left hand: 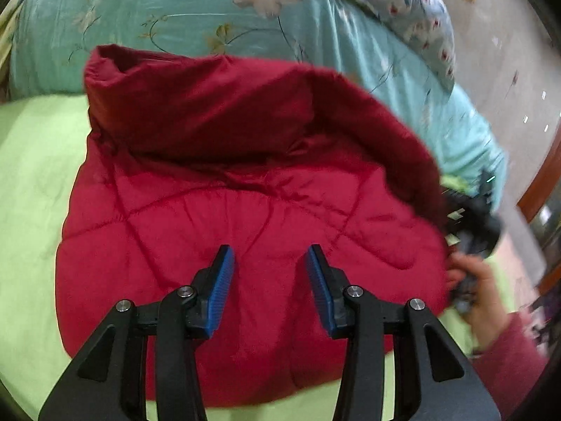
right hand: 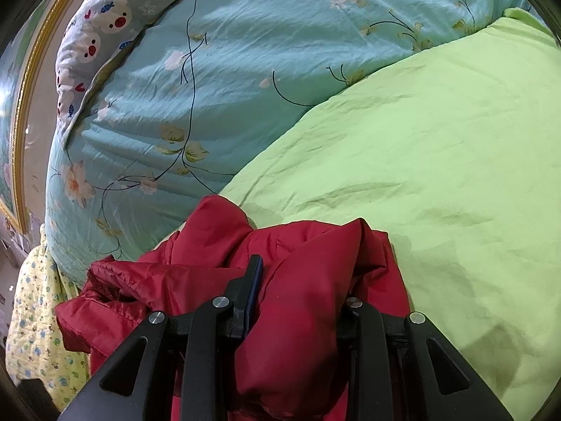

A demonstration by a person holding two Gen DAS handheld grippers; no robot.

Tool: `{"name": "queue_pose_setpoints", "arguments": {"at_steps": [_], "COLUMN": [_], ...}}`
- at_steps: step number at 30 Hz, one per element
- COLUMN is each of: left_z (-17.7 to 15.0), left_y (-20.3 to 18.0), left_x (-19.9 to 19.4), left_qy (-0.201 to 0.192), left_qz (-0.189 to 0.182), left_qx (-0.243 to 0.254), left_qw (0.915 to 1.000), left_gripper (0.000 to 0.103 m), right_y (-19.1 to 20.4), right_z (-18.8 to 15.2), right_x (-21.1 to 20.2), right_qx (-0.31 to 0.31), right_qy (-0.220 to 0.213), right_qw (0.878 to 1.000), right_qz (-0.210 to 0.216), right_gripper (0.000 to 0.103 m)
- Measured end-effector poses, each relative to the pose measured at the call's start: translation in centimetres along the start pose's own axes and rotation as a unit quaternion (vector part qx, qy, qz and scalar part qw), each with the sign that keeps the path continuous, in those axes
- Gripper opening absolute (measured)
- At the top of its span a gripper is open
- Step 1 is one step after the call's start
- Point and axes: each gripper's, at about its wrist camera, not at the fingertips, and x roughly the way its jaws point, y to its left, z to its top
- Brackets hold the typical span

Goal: Fold large clothes

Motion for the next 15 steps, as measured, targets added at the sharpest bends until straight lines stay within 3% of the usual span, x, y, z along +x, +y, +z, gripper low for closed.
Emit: {"name": "queue_pose_setpoints", "arguments": {"at_steps": [5,7,10,15], "left_z": [0.7,1.0,1.1,1.4], "left_y": [0.7,0.8,0.6,0.9], "left_x": [2.6,3.0,3.4,3.7], "left_qy": [0.008,0.002,-0.002,0.000], "left_qz": [0.021,0.027,0.034,0.039], "left_qx": [0.004,0.002,0.002,0.000], "left_qw": [0.9997,0.9996,0.9994,0.9992], "left_gripper": [0.041,0.041,0.041,0.041], "right_y": [0.9,1.7,3.6,8.5], "right_z": [-0.2,-0.6,-1.7,-4.6], "right_x": [-3.5,-5.9,-9.0,-8.1], "right_qx": [0.007,-0.002,-0.042,-0.175], "right_qy": [-0.026,-0.054,-0.083,-0.012], "right_qw": [0.999,0.998,0.995,0.984], "right_qz": [0.021,0.022,0.026,0.003], "right_gripper": [0.048,0.067,0.073,0.073]}}
